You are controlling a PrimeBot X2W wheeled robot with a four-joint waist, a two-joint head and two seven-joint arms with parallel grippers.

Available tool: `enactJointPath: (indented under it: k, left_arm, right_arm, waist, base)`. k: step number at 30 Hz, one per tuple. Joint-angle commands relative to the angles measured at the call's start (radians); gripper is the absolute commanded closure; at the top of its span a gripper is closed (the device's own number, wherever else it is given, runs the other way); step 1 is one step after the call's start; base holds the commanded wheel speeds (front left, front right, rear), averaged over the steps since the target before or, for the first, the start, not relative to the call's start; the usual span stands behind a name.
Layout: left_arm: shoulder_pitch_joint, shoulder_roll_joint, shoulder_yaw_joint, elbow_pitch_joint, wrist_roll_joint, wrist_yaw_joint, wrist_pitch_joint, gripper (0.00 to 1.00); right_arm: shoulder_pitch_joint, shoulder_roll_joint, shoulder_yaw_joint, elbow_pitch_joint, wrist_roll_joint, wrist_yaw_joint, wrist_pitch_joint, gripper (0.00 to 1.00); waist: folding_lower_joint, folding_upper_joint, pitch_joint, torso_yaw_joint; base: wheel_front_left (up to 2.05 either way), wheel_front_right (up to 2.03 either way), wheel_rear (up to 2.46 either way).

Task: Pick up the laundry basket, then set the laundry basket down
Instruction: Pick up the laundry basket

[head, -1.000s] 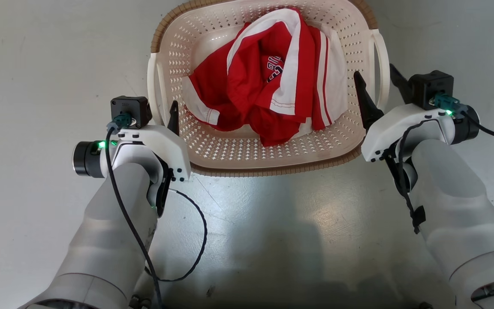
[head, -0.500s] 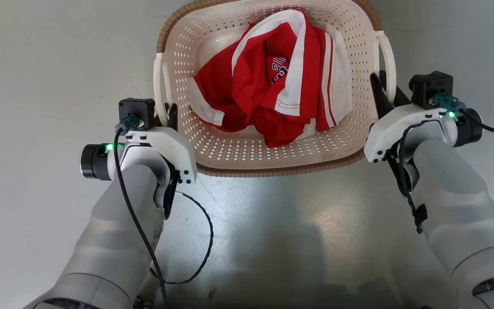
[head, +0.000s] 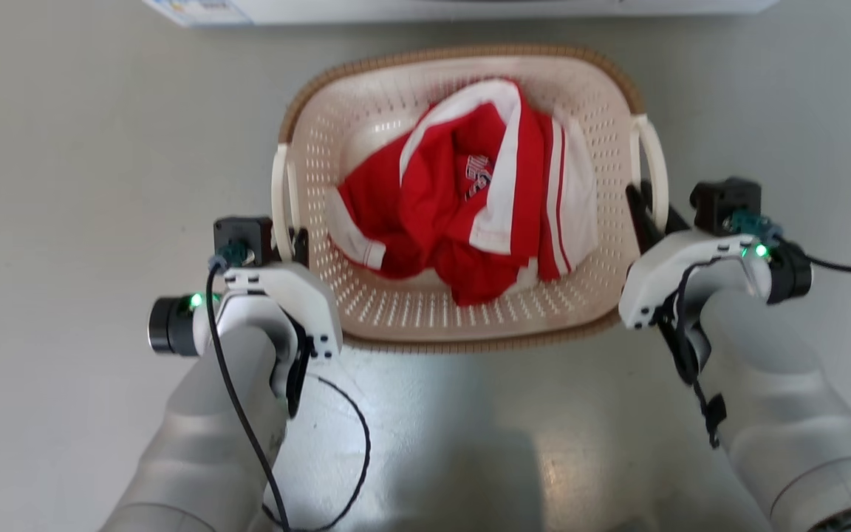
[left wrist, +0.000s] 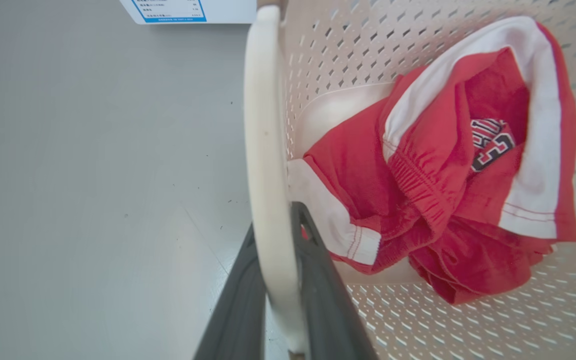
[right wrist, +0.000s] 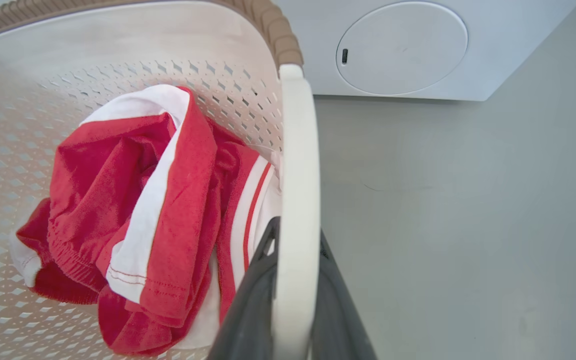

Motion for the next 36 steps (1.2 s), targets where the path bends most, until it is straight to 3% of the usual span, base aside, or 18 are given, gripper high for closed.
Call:
enactJointPath:
  k: [1,11,19,36]
  left_arm:
    - [0.039,0.037,0.028,-0.001,-0.002,0.015,-0.008,1.00]
    - [0.152,0.037,0.016,0.064,-0.010,-0.016,-0.008,1.00]
    - [0.269,0.037,-0.041,0.113,-0.066,-0.041,0.035,1.00]
    - [0.467,0.037,-0.130,0.136,-0.145,-0.039,0.117,1.00]
  right_arm:
    - [0.064,0.020,0.032,0.000,0.013,0.007,-0.007,1.00]
    - [0.182,0.020,0.091,0.070,0.091,0.007,-0.003,1.00]
    - [0.302,0.020,0.180,0.092,0.192,0.007,0.062,1.00]
    - [0.499,0.020,0.348,0.092,0.353,0.007,0.176,1.00]
  waist:
    - [0.0000,0.0000,-0.063,-0.018]
    - [0.0000,0.0000,-0.255,-0.037]
    - [0.0000,0.0000,-0.435,-0.048]
    - [0.0000,0.0000,-0.728,-0.059]
  base:
    - [0.00,0.00,0.00]
    - [0.00,0.00,0.00]
    - [0.00,0.00,0.00]
    - [0.00,0.00,0.00]
